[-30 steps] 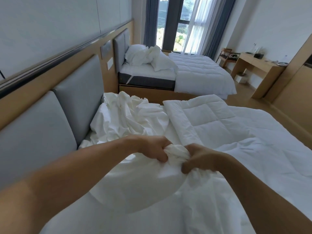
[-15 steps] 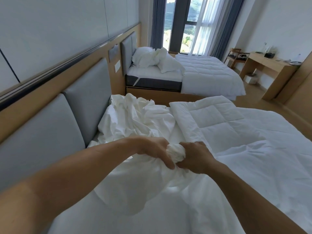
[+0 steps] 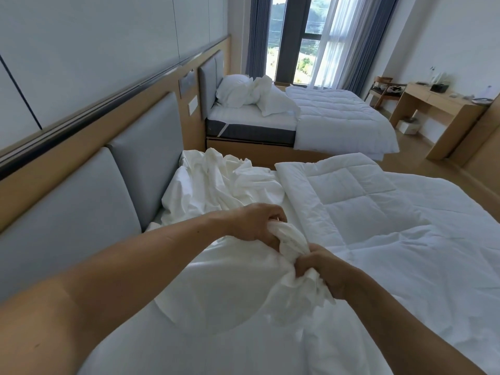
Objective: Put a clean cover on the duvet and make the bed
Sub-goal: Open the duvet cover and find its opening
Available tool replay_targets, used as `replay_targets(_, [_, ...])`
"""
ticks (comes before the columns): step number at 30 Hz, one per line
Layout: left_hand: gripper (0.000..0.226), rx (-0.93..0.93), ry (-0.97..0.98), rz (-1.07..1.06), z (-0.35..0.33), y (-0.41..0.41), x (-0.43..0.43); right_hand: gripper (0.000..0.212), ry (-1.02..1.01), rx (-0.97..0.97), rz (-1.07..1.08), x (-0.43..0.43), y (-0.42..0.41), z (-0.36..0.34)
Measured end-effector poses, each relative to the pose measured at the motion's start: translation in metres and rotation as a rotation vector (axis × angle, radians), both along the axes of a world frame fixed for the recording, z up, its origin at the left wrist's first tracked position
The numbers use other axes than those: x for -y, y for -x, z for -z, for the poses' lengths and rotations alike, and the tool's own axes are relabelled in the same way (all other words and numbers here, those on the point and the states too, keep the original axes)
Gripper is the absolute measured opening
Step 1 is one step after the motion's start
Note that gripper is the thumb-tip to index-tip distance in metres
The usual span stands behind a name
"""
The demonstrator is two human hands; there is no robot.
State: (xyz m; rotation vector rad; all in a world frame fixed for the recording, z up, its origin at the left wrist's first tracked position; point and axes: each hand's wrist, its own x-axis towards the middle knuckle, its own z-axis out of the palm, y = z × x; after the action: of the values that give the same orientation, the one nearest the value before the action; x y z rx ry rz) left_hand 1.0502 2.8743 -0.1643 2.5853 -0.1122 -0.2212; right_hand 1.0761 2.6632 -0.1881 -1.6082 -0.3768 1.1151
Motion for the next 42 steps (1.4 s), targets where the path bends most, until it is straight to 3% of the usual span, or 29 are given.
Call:
replay_targets(2, [0.073, 0.194, -0.043, -0.123, 0.023, 0.007, -0.002, 0.034, 0.021, -0.162, 0.055, 0.007, 0.003, 0.005])
replay_targets(5, [0.049, 0.369, 0.046, -0.372, 0.065, 0.03, 0.008, 0.029, 0.041, -0.277, 0.089, 0.017, 0.009, 0.016])
replay_targets(8, [0.031, 0.281, 0.216, -0.468, 0.109, 0.063, 0.017, 0.02, 0.077, -0.278, 0.155, 0.022, 0.015, 0.033])
replay_targets(10, [0.047, 0.169, 0.302, -0.368, 0.131, 0.086, 0.021, 0.016, 0.079, -0.284, 0.185, 0.022, 0.018, 0.039])
replay_targets(12, [0.065, 0.179, 0.276, -0.24, 0.145, 0.097, 0.025, 0.019, 0.082, -0.3, 0.195, 0.021, 0.022, 0.042])
replay_targets(17, [0.03, 0.195, 0.218, -0.29, 0.153, 0.091, 0.022, 0.015, 0.123, -0.253, 0.195, 0.02, 0.024, 0.043])
replay_targets(20, [0.013, 0.138, 0.431, -0.331, 0.136, 0.092, 0.019, 0.02, 0.193, -0.105, 0.264, 0.024, 0.017, 0.043])
replay_targets(25, [0.02, 0.166, 0.638, -0.233, 0.087, 0.083, 0.04, 0.026, 0.315, 0.302, 0.177, 0.025, 0.017, 0.037])
replay_targets(28, [0.023, 0.103, 0.615, -0.173, 0.076, 0.073, 0.048, 0.038, 0.329, 0.484, 0.049, 0.024, 0.016, 0.033])
replay_targets(30, [0.021, 0.004, 0.556, -0.126, 0.077, 0.07, 0.047, 0.044, 0.472, 0.686, -0.076, 0.027, 0.014, 0.032])
replay_targets(33, [0.021, -0.101, 0.46, -0.074, 0.088, 0.071, 0.053, 0.037, 0.761, 1.141, -0.223, 0.028, 0.02, 0.032])
replay_targets(35, [0.018, -0.087, 0.465, -0.095, 0.093, 0.074, 0.06, 0.033, 0.793, 1.251, -0.281, 0.023, 0.028, 0.036])
replay_targets(37, [0.023, -0.06, 0.492, -0.139, 0.094, 0.075, 0.064, 0.031, 0.783, 1.14, -0.301, 0.023, 0.028, 0.044])
replay_targets(40, [0.025, -0.049, 0.493, -0.165, 0.097, 0.078, 0.063, 0.053, 0.632, 0.642, -0.201, 0.028, 0.031, 0.049])
replay_targets(42, [0.023, -0.061, 0.496, -0.164, 0.098, 0.08, 0.061, 0.062, 0.495, 0.472, -0.13, 0.032, 0.033, 0.049])
